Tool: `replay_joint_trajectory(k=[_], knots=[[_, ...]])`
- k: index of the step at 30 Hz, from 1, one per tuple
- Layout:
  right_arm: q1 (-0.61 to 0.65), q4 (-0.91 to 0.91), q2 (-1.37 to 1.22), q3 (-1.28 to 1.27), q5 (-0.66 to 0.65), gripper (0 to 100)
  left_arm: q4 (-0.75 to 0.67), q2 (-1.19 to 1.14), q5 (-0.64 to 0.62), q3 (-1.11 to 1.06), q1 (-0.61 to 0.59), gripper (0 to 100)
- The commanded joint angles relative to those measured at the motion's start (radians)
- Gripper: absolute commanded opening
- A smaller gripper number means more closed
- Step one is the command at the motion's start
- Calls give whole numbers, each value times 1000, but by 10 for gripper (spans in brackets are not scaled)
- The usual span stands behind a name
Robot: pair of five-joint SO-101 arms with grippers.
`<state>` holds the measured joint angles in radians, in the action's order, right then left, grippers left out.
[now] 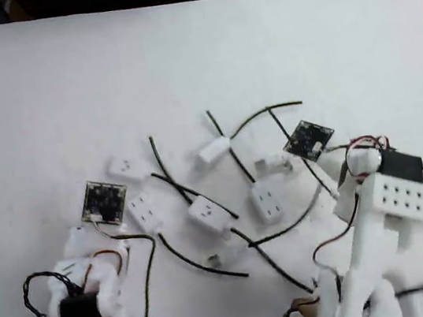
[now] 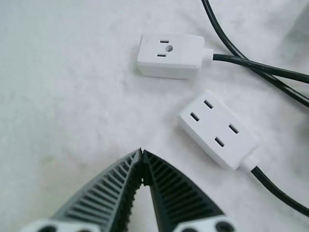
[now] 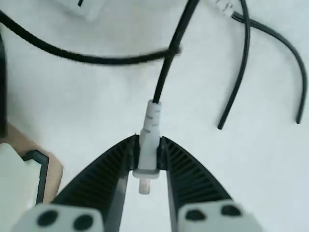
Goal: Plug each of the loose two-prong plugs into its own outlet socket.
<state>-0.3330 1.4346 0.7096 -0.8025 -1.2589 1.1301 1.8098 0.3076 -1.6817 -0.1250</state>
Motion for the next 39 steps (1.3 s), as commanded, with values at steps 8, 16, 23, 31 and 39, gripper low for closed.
replay_joint_trajectory(k=[8,16,23,31,39], knots=[[110,51,564,18,261,17,-26,8,-11,6,59,27],[461,-2,762,-110,537,17,-92,8,-15,9,56,27],[708,-188,673,-238,669,18,-327,8,-20,8,61,27],[941,-344,624,-249,833,18,-528,8,-242,12,56,28],[1078,-584,616,-262,1054,18,-686,8,-255,12,65,28]])
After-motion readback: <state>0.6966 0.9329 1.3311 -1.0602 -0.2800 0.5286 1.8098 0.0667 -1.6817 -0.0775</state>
